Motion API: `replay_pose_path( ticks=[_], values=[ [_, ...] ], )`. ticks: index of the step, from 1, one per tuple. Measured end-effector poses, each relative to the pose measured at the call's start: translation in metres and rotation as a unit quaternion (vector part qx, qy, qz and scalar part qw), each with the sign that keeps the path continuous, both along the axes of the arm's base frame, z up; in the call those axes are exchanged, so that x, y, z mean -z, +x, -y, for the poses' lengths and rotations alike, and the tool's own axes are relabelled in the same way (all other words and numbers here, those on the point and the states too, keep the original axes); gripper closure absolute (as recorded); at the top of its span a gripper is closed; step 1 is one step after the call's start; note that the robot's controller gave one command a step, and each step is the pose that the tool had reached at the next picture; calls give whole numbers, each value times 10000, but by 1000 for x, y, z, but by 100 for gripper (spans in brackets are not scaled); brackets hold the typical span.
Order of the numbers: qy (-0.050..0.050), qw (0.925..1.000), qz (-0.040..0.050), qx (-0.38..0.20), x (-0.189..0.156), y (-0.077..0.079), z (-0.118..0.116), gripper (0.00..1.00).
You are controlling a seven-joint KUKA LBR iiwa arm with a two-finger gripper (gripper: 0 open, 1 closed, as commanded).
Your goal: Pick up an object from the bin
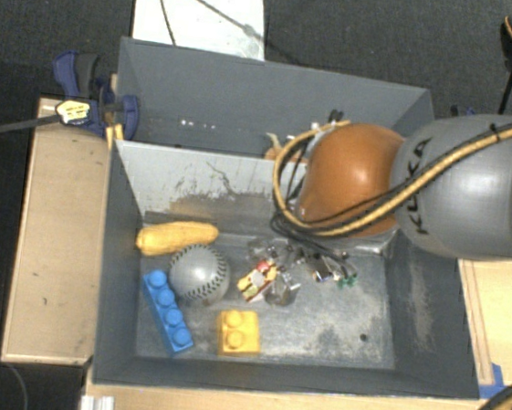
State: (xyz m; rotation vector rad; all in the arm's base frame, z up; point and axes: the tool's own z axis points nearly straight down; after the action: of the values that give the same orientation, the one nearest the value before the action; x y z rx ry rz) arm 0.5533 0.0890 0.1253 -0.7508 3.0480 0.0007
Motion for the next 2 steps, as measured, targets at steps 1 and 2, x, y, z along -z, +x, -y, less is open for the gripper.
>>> replay_pose_path(
  ticks=[1,2],
  values=[
    [1,9999,3,-131,-31,6,11,100],
    [2,9999,3,-127,-31,6,11,100]
  ],
)
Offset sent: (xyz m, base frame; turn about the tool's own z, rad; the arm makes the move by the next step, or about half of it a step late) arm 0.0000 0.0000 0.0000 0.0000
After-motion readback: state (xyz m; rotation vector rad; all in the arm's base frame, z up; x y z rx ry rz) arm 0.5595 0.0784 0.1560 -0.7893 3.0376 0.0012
